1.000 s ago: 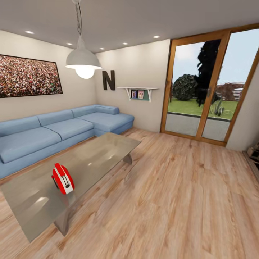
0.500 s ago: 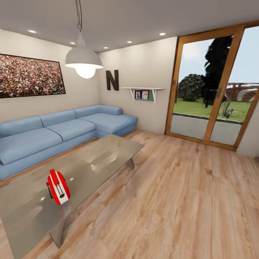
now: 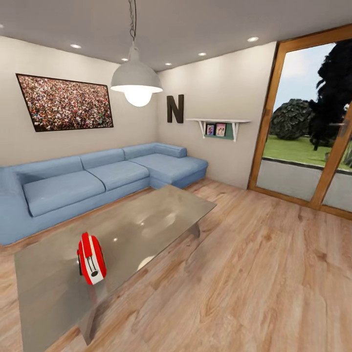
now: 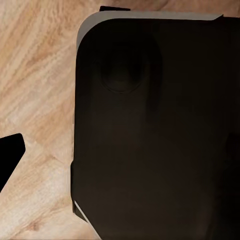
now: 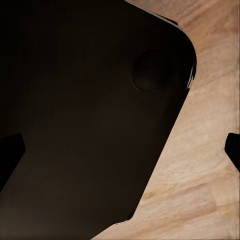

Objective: Turn on the radio receiver that's on the table in the living room.

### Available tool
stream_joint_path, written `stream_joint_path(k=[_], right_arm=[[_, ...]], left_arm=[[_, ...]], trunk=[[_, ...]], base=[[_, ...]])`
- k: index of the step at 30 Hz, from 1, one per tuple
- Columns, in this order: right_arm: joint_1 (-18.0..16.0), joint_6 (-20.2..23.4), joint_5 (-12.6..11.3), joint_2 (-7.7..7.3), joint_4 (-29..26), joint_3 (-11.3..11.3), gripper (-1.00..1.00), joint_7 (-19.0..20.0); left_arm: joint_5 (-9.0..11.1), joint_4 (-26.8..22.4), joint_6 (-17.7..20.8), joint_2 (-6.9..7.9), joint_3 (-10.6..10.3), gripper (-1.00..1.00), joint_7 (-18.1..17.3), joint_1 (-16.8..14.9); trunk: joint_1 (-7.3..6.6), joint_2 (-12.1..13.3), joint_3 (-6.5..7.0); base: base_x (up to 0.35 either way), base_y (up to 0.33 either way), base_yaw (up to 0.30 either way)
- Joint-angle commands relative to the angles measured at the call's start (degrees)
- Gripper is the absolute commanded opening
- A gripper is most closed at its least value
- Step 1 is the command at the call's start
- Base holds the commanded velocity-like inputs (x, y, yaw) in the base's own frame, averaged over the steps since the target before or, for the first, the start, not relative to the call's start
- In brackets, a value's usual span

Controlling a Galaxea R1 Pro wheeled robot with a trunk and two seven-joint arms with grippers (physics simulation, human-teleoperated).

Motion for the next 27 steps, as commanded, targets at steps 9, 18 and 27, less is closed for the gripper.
stream_joint_path(k=[9,18,27], right_arm=[[0.0,0.0,-0.01,0.0,0.0,0.0,1.0,0.0],[0.0,0.11,-0.02,-0.04,0.0,0.0,1.0,0.0],[0.0,-0.08,0.07,-0.09,0.0,0.04,1.0,0.06]], left_arm=[[0.0,0.0,-0.26,0.0,0.0,1.0,0.0,0.0],[0.06,0.0,-0.61,0.02,0.0,1.0,-0.06,0.0],[0.0,0.0,-0.62,0.0,0.06,1.0,-0.09,0.0]], trunk=[[0.0,0.0,0.0],[0.0,0.0,0.0],[0.0,0.0,0.0]], base=[[0.317,-0.083,0.285],[0.201,-0.04,0.186],[0.007,-0.001,0.206]])
